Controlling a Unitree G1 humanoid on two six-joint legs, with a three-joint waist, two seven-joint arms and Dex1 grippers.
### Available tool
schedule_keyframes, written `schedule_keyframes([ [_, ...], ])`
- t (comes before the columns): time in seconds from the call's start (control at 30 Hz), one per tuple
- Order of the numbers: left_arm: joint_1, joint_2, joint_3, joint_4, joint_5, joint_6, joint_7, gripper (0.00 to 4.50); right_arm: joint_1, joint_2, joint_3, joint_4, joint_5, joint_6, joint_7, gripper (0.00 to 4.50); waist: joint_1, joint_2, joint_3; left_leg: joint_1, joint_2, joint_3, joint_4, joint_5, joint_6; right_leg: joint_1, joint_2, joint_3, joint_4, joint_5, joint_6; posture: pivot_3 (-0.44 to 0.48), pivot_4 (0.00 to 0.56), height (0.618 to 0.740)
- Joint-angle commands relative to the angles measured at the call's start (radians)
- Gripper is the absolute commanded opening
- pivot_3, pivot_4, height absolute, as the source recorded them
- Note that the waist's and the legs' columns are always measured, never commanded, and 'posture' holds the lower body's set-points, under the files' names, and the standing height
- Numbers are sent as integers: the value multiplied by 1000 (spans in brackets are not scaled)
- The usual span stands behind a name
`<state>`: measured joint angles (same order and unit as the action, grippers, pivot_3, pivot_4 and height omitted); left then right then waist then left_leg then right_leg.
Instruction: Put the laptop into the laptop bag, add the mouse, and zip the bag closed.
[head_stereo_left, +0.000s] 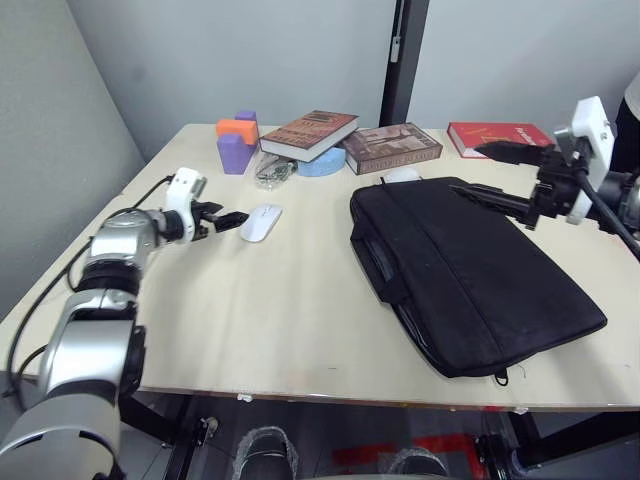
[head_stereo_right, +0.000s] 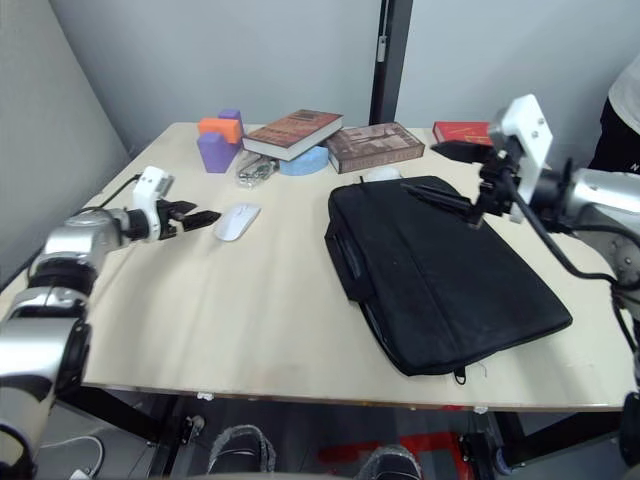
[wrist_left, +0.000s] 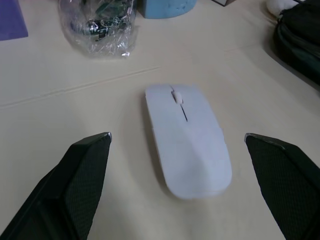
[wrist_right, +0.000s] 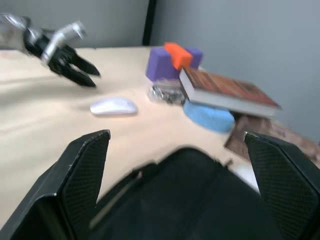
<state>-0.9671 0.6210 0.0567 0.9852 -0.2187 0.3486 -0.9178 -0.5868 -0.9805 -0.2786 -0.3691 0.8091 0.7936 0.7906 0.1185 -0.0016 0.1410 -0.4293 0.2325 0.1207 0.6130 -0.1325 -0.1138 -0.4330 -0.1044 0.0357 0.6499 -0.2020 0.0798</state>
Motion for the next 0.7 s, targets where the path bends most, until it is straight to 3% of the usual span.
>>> schedule_keyframes([
  [0.03, -62, -41, 2, 100, 41, -84, 36, 4500, -35, 9, 27, -36, -2, 18, -30, 4475, 6, 0, 0, 0, 0, 0, 0, 0, 1, 0, 0, 0, -1, 0, 0, 0, 150, 730],
  [0.27, -135, -136, 17, 252, 91, -156, 138, 4500, -35, 12, 32, -69, 6, 35, -46, 4475, 25, 0, 0, -1, 0, -1, 0, -1, -1, 0, 0, -1, -1, 0, 0, 0, 150, 730],
  [0.7, -120, -189, -13, 320, 201, -218, 217, 4500, -14, 12, -11, -120, 52, 71, -81, 4475, 29, 0, 0, -1, 0, -1, 1, -1, -1, 0, 0, -1, -1, 0, 0, 0, 150, 730],
])
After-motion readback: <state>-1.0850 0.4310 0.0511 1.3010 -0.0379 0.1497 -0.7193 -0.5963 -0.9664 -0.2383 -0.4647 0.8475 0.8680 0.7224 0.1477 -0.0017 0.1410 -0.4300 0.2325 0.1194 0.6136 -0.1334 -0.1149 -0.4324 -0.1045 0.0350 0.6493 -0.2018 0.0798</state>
